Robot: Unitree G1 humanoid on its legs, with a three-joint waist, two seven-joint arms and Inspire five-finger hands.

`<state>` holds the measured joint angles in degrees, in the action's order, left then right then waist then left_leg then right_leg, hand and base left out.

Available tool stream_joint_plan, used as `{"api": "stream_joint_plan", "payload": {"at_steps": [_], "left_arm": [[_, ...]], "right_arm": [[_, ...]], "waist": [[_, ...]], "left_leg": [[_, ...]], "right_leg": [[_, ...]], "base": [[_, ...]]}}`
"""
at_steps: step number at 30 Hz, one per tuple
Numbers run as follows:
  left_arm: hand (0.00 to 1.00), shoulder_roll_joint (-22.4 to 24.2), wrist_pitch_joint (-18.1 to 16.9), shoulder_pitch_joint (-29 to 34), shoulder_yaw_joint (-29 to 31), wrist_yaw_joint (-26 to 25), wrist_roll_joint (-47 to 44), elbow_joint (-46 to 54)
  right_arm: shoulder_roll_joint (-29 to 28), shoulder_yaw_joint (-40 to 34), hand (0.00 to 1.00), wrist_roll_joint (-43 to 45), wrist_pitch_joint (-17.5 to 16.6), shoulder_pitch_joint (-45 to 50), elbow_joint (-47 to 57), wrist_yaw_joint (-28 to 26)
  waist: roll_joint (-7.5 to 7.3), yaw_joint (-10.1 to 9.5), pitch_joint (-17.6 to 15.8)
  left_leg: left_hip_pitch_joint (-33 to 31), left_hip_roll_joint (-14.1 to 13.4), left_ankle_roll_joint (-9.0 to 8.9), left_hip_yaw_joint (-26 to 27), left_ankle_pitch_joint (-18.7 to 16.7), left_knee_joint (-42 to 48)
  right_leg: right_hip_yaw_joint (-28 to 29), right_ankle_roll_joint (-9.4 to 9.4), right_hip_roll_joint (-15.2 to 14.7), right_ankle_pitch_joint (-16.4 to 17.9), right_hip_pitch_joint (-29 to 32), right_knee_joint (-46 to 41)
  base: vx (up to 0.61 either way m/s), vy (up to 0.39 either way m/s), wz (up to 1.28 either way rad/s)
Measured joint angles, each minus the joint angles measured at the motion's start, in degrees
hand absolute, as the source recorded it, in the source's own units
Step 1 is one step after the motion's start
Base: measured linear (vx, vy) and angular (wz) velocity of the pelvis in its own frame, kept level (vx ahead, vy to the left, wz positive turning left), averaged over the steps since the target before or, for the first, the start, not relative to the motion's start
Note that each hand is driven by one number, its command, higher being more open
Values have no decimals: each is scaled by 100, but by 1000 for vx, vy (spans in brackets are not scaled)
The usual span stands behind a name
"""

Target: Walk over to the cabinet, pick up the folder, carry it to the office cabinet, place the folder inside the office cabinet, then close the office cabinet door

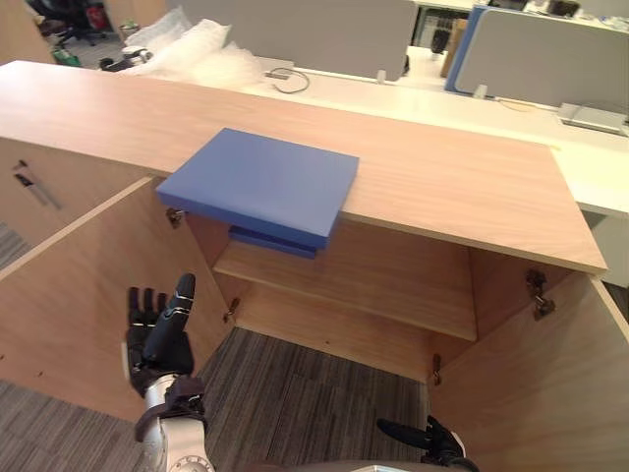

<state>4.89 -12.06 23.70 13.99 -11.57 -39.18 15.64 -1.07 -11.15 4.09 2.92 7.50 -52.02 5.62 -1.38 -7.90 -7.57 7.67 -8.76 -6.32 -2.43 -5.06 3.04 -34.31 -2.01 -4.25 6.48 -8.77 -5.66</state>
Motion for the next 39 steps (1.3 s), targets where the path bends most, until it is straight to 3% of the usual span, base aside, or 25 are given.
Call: {"api": "stream_joint_plan", "payload": {"at_steps": [6,12,13,19,24,39], "left_arm": [[100,152,1,339,711,-1436,2316,820],[100,105,107,314,554,-2449,4385,1691],[100,9,167,156,305,-2464,5160,1927],[100,-281,226,-40,-273,-2240,6595,2111],[100,-1293,261,-50,-413,-1867,7728,1713],[100,-2667,176,-264,-290,-1401,8642,967]], "right_arm": [[-290,501,100,56,18,-9,2,108],[-290,617,100,50,-10,-35,-83,232],[-293,599,100,50,-91,-72,-213,268],[-298,556,100,51,-185,-298,-562,260],[-244,556,100,37,-232,-549,-993,180],[174,587,100,-407,-307,-604,-1216,-14]], "waist": [[-214,-151,140],[-210,-181,207],[-170,-183,245],[3,-116,354],[105,-116,394],[118,-101,395]], "left_leg": [[-63,24,31,-1,-160,158],[-69,50,39,-2,-170,167],[-62,53,39,-2,-170,154],[-44,54,41,46,-167,109],[-52,43,51,102,-148,80],[-61,-26,61,163,-52,36]], "right_leg": [[-7,-39,-15,-24,-23,23],[-4,-53,-28,-35,-25,49],[0,-56,-20,-46,-36,77],[155,-45,41,-137,-12,222],[349,-27,111,-174,74,284],[747,111,175,-106,314,98]], "base": [[-37,34,3],[0,0,0],[0,0,0],[-9,17,-12],[17,7,-18],[-6,7,-10]]}}
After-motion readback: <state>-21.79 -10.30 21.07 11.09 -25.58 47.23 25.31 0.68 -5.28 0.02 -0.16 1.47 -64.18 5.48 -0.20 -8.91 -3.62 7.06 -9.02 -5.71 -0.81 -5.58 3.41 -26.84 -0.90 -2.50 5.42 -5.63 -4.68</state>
